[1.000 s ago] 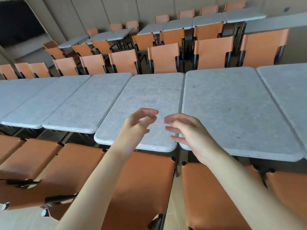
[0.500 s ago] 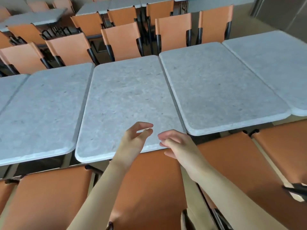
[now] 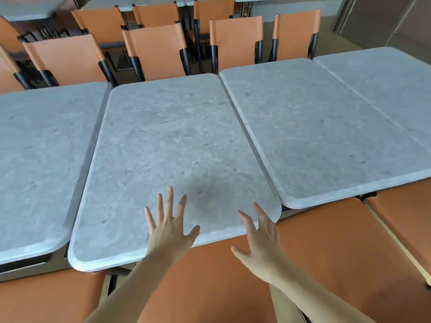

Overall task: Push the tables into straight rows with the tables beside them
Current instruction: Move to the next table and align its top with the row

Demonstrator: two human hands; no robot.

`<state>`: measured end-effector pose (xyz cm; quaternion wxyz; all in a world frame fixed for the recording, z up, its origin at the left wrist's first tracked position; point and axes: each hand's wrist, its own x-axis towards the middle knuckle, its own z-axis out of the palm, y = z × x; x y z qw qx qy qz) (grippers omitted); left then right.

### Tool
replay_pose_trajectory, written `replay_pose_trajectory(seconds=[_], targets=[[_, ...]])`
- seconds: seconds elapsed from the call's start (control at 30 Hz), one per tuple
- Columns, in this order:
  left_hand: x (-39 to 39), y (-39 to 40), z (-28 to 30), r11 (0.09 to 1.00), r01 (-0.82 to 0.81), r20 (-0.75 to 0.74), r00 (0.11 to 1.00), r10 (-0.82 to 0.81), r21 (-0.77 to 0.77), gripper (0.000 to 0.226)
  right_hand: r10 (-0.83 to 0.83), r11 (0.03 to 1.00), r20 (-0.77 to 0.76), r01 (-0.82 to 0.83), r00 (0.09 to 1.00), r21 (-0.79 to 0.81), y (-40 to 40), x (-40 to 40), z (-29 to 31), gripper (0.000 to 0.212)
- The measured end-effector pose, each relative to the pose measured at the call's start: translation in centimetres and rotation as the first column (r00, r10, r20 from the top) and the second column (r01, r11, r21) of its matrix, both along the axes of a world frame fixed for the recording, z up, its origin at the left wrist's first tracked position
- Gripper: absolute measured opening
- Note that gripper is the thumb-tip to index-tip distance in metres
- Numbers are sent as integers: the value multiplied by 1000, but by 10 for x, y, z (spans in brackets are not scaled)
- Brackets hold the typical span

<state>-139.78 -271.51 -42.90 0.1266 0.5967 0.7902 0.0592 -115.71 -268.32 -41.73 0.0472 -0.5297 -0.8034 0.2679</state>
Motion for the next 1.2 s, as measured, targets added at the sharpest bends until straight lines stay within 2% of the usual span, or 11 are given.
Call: replay_pose_trajectory(seconds=[0.07, 0.13, 0.23, 0.3, 0.47, 0.7, 0.77, 0.8, 0.87, 0.9, 1.2], targets=[[-20, 11, -17, 970, 243, -120, 963, -243, -16, 84, -60, 981, -48, 68, 997, 181, 26, 4, -21, 82], [-30, 24, -33, 911, 400, -127, 903, -411, -101, 85, -334, 915, -335, 389, 881, 111, 49, 10, -31, 78], [-34, 32, -52, 886, 461, -110, 879, -464, -53, 93, -764, 549, -562, 778, 318, -305, 71, 18, -44, 73], [-37, 31, -58, 879, 477, -89, 876, -474, 9, 98, -810, 359, -585, 822, 39, -442, 79, 22, -53, 67], [-43, 35, -65, 868, 483, -85, 875, -476, 112, 100, -693, 300, -629, 653, -352, -696, 94, 11, -76, 63], [-46, 38, -66, 874, 470, -35, 882, -470, 121, 100, -710, 325, -687, 795, -152, -513, 99, -10, -76, 70], [-46, 37, -65, 877, 464, -16, 885, -466, 126, 99, -723, 414, -680, 862, 118, -291, 97, -12, -75, 77], [-45, 36, -65, 877, 462, -4, 885, -465, 131, 99, -653, 533, -671, 843, 352, -76, 94, -17, -76, 76], [-46, 37, -64, 878, 459, 5, 886, -464, 136, 100, -346, 754, -484, 545, 803, 366, 91, -34, -84, 61], [-46, 38, -64, 878, 460, -1, 886, -464, 134, 100, -225, 797, -350, 379, 909, 471, 90, -41, -88, 57], [-44, 36, -59, 893, 442, 16, 896, -445, 81, 98, 33, 917, 211, -114, 977, 383, 90, -35, -87, 90]])
